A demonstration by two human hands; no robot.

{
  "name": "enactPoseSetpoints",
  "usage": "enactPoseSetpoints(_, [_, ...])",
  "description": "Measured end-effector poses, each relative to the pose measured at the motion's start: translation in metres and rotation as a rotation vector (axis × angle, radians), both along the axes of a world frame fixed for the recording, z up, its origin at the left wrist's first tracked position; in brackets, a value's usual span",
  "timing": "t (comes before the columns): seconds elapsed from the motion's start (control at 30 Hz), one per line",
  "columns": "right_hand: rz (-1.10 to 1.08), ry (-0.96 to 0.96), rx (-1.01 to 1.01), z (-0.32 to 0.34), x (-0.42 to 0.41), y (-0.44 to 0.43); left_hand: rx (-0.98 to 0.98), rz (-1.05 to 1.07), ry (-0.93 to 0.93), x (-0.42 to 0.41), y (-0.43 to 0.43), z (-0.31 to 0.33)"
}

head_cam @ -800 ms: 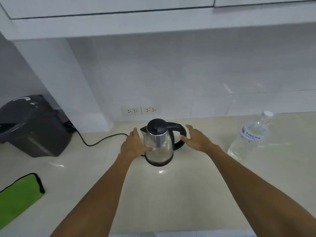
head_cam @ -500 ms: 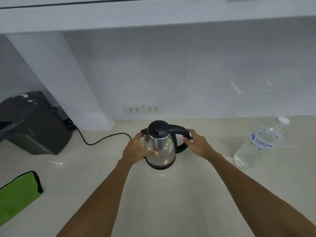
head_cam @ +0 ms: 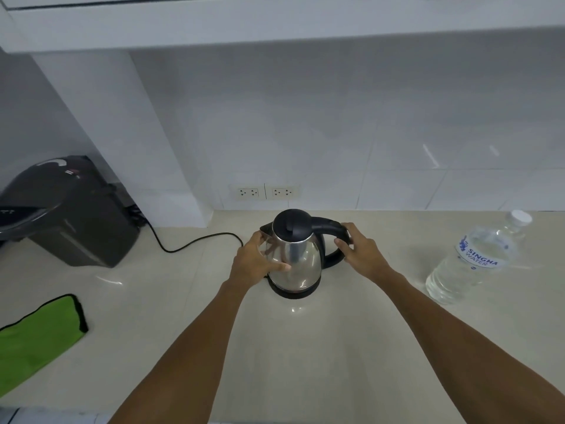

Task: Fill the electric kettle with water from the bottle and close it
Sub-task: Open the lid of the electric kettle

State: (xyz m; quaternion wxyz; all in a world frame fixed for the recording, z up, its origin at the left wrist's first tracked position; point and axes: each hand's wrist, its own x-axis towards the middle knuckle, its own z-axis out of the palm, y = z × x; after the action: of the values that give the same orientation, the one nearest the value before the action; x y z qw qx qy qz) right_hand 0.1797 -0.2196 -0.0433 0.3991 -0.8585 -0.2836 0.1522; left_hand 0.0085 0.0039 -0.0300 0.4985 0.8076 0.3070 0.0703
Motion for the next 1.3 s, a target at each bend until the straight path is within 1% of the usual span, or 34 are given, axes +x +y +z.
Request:
enactPoseSetpoints(0.2, [-0.007,-0.036,0.019,0.015,-0.017,-0.004,0.009,-0.004,-0.032,-0.014,-0.002,0.011])
enactPoseSetpoints(0.43, [-0.048,-0.030,0.035,0.025,-0.066,-0.028,0.027,-0.034,-0.041,-0.059,-0.022,0.026])
enactPoseSetpoints(0.6, [-0.071,-0.023,0.015,0.022,-0.106,-0.051,-0.013,-0.047,-0.048,-0.098,-0.043,0.021])
enactPoseSetpoints(0.9, [-0.124,0.002,0.014,0.009,-0.166,-0.082,0.015,-0.089,-0.024,-0.147,-0.069,0.008])
enactPoseSetpoints(1.3, [-0.123,0.040,0.006,-0.002,-0.184,-0.081,0.040,-0.073,0.013,-0.164,-0.077,-0.002])
